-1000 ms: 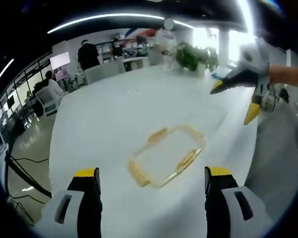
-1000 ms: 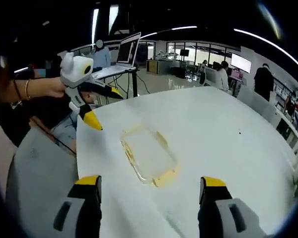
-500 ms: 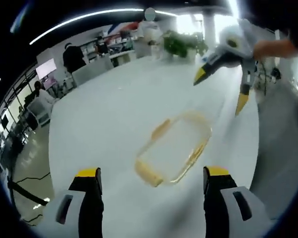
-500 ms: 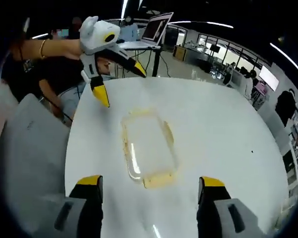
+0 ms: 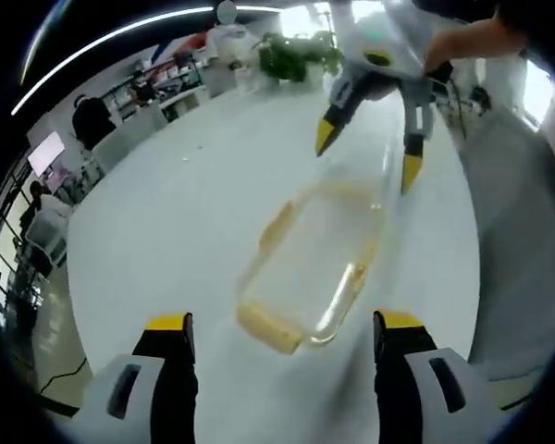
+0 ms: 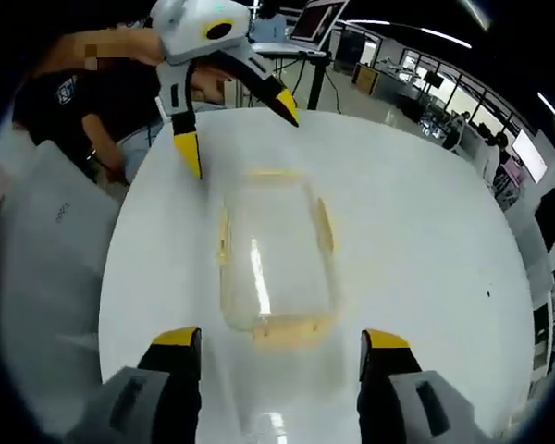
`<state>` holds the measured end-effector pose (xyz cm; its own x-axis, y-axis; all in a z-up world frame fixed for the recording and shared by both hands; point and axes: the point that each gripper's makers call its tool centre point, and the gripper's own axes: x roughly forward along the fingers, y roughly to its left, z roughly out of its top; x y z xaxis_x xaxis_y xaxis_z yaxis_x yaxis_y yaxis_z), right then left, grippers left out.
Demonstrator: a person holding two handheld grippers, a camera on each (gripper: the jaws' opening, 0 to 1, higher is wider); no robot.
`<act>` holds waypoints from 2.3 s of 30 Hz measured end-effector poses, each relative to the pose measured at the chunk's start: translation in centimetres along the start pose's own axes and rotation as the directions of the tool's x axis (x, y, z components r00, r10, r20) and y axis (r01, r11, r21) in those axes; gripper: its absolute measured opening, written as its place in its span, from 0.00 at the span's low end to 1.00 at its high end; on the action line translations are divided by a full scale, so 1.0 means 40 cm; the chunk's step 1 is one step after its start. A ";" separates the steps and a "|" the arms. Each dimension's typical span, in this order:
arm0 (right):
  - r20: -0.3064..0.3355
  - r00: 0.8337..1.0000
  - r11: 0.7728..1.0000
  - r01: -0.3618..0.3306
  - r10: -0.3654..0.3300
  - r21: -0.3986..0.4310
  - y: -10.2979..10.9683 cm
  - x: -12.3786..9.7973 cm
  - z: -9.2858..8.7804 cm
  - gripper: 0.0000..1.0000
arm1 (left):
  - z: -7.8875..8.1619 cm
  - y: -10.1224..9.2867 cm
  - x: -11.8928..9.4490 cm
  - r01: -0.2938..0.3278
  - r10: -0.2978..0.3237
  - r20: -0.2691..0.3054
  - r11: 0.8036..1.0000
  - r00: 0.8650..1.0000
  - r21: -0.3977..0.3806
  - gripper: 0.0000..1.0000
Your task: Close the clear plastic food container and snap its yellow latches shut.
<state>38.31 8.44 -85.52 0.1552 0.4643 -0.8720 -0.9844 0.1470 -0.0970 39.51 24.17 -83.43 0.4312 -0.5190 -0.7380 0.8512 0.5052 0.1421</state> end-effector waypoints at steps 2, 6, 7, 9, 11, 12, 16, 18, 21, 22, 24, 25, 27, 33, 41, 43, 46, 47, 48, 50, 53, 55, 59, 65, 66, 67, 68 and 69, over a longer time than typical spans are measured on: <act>-0.012 1.000 1.000 -0.019 0.019 -0.006 0.005 0.006 -0.004 0.68 | -0.005 0.001 0.007 0.023 -0.023 -0.012 1.000 1.000 0.009 0.77; -0.036 0.999 1.000 -0.011 0.012 0.022 -0.003 0.016 -0.010 0.59 | -0.005 -0.003 0.014 0.064 -0.060 -0.033 0.990 0.998 0.125 0.74; -0.029 1.000 0.999 -0.003 0.004 0.033 -0.007 0.020 -0.007 0.58 | -0.003 -0.001 0.016 0.065 -0.060 -0.037 0.990 0.997 0.125 0.74; -0.016 1.000 0.998 -0.012 0.013 0.056 -0.009 0.030 -0.001 0.57 | -0.003 0.006 0.023 0.070 -0.064 -0.047 0.988 0.997 0.138 0.74; -0.017 0.999 0.997 -0.030 0.031 0.065 -0.004 0.038 0.000 0.57 | -0.004 0.013 0.030 0.078 -0.071 -0.057 0.987 0.996 0.140 0.73; -0.024 0.999 0.998 -0.035 0.037 0.060 -0.003 0.043 -0.002 0.57 | -0.004 0.015 0.032 0.088 -0.080 -0.062 0.986 0.995 0.141 0.73; -0.029 0.999 0.998 -0.033 0.034 0.047 -0.008 0.048 -0.003 0.55 | -0.014 0.016 0.037 0.130 -0.117 -0.089 0.979 0.989 0.157 0.71; -0.030 0.999 0.998 -0.040 0.041 0.050 -0.012 0.053 -0.005 0.55 | -0.024 0.021 0.040 0.137 -0.121 -0.107 0.977 0.987 0.165 0.70; -0.071 0.997 0.998 -0.045 0.043 -0.034 -0.017 0.051 -0.015 0.54 | -0.036 0.027 0.044 0.156 -0.133 -0.132 0.970 0.982 0.186 0.69; -0.096 0.995 0.996 -0.028 0.020 -0.079 -0.025 0.051 -0.021 0.54 | -0.037 0.028 0.045 0.159 -0.134 -0.136 0.969 0.982 0.188 0.68; -0.120 0.992 0.992 -0.042 0.027 -0.122 -0.024 0.056 -0.025 0.54 | -0.036 0.030 0.047 0.162 -0.136 -0.141 0.969 0.981 0.188 0.64; -0.104 0.994 0.994 -0.049 0.039 -0.095 -0.022 0.060 -0.018 0.54 | -0.035 0.029 0.048 0.169 -0.144 -0.141 0.968 0.979 0.187 0.63; -0.085 0.994 0.996 -0.072 0.067 -0.060 -0.016 0.066 -0.010 0.54 | -0.034 0.026 0.055 0.182 -0.155 -0.145 0.964 0.977 0.193 0.62; -0.087 0.990 0.992 -0.115 0.111 -0.051 -0.008 0.074 -0.007 0.52 | -0.066 0.020 0.077 0.216 -0.168 -0.212 0.949 0.963 0.230 0.63; -0.101 0.987 0.990 -0.130 0.124 -0.054 -0.006 0.090 -0.011 0.49 | -0.084 0.007 0.091 0.262 -0.206 -0.245 0.938 0.948 0.226 0.60; -0.101 0.987 0.990 -0.131 0.126 -0.044 -0.002 0.090 -0.012 0.49 | -0.085 0.001 0.092 0.274 -0.220 -0.243 0.937 0.945 0.218 0.58; -0.099 0.986 0.989 -0.141 0.138 -0.033 0.007 0.093 -0.014 0.48 | -0.087 -0.009 0.091 0.295 -0.245 -0.237 0.933 0.940 0.206 0.56; -0.097 0.987 0.990 -0.136 0.131 -0.045 0.007 0.094 -0.014 0.48 | -0.087 -0.010 0.091 0.298 -0.248 -0.237 0.932 0.939 0.205 0.56; -0.103 0.986 0.989 -0.138 0.132 -0.049 0.007 0.092 -0.016 0.48 | -0.088 -0.011 0.092 0.304 -0.257 -0.237 0.933 0.937 0.192 0.56; -0.103 0.985 0.989 -0.144 0.139 -0.045 0.006 0.091 -0.015 0.48 | -0.089 -0.018 0.094 0.316 -0.274 -0.239 0.935 0.931 0.161 0.57; -0.101 0.985 0.988 -0.145 0.140 -0.044 0.003 0.091 -0.017 0.47 | -0.090 -0.018 0.094 0.317 -0.274 -0.239 0.934 0.932 0.165 0.57; -0.102 0.985 0.989 -0.142 0.136 -0.051 0.002 0.091 -0.018 0.47 | -0.091 -0.018 0.094 0.318 -0.275 -0.234 0.934 0.932 0.166 0.57; -0.103 0.985 0.988 -0.144 0.138 -0.058 0.000 0.091 -0.017 0.46 | -0.094 -0.015 0.092 0.332 -0.285 -0.242 0.925 0.927 0.184 0.56; -0.106 0.984 0.987 -0.148 0.140 -0.065 0.000 0.090 -0.019 0.45 | -0.100 -0.010 0.090 0.371 -0.298 -0.295 0.899 0.908 0.234 0.54; -0.106 0.984 0.987 -0.148 0.141 -0.066 0.000 0.090 -0.018 0.46 | -0.101 -0.009 0.089 0.376 -0.299 -0.301 0.895 0.906 0.240 0.53; -0.104 0.985 0.987 -0.148 0.141 -0.066 0.000 0.090 -0.019 0.46 | -0.103 -0.007 0.089 0.383 -0.302 -0.309 0.889 0.902 0.252 0.53; -0.102 0.985 0.987 -0.149 0.142 -0.066 0.000 0.090 -0.018 0.45 | -0.103 -0.006 0.089 0.389 -0.304 -0.314 0.884 0.899 0.259 0.52; -0.101 0.985 0.986 -0.150 0.143 -0.068 0.000 0.089 -0.018 0.45 | -0.104 -0.004 0.088 0.396 -0.306 -0.320 0.878 0.896 0.269 0.51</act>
<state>38.81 9.47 -88.98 0.0039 0.3901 -0.9208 -0.9999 0.0157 0.0024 39.64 25.12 -88.78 0.0300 -0.3989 -0.9165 0.9986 0.0524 0.0099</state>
